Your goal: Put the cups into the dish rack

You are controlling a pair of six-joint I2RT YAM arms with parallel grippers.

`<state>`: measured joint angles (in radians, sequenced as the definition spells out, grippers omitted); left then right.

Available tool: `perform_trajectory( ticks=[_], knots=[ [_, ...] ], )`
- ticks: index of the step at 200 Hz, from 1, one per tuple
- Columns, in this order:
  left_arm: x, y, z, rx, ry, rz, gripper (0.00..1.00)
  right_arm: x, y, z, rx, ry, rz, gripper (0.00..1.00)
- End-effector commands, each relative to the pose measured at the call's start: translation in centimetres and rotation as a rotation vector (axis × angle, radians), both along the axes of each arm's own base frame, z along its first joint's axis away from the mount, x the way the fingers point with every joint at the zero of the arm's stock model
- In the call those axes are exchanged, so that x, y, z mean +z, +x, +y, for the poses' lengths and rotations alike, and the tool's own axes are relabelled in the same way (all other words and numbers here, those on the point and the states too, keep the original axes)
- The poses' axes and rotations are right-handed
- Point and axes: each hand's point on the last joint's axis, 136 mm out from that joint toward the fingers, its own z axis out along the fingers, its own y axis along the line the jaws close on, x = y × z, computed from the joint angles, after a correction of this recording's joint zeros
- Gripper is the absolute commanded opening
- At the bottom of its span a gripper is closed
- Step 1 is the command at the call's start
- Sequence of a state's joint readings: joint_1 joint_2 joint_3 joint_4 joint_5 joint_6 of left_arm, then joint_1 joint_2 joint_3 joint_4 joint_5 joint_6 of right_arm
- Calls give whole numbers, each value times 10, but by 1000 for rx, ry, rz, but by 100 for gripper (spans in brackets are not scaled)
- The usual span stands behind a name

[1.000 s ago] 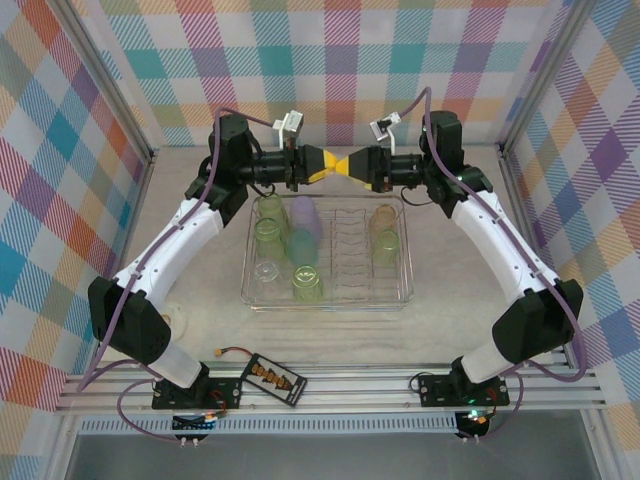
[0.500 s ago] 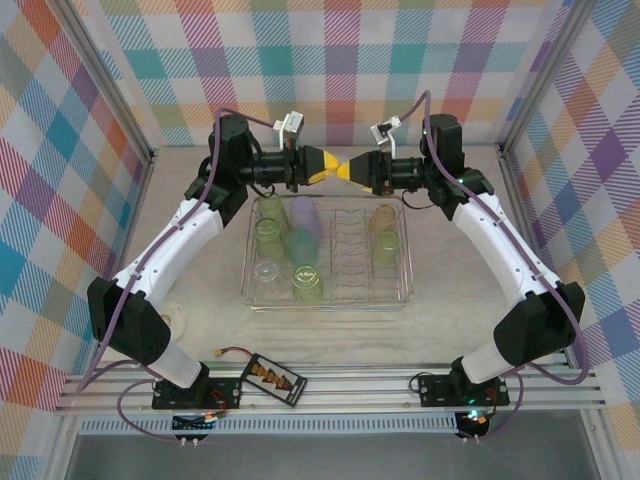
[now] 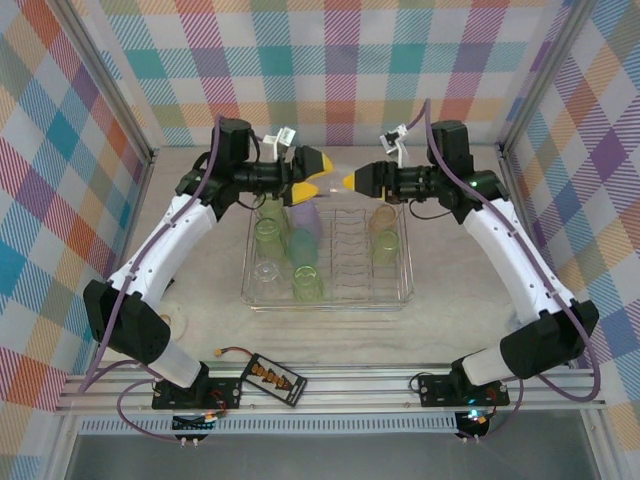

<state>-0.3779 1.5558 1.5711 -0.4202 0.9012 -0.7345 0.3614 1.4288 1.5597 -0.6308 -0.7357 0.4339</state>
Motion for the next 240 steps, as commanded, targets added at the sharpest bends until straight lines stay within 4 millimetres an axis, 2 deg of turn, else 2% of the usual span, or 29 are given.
perform_trajectory(
  ticks=[1,20,35,65,89,115,150,189,216,240],
  knots=[
    [-46,-7,37,80,245,71,100,-1,-18,-27,-53,-161,-48,59],
    [-79,-12,75,165,513,56,100,-15,-29,-47,-86,-305,-28,58],
    [-93,-16,103,212,676,27,100,-28,-39,-64,-99,-424,-5,57],
    [-100,-22,140,288,847,-69,100,-61,-54,-91,-90,-639,76,56],
    [-95,-24,164,379,928,-147,100,-87,-60,-101,-79,-747,132,56],
    [-86,-26,182,462,969,-208,100,-112,-60,-107,-78,-838,174,54],
    [-74,-28,205,586,1018,-283,100,-139,-63,-94,-1,-935,200,53],
    [-61,-35,227,726,1011,-380,100,-166,-57,-90,52,-1046,221,52],
    [-62,-44,242,798,1005,-399,100,-184,-57,-92,85,-1125,235,52],
    [-71,-49,248,814,1006,-379,100,-199,-57,-94,108,-1171,233,52]
  ],
)
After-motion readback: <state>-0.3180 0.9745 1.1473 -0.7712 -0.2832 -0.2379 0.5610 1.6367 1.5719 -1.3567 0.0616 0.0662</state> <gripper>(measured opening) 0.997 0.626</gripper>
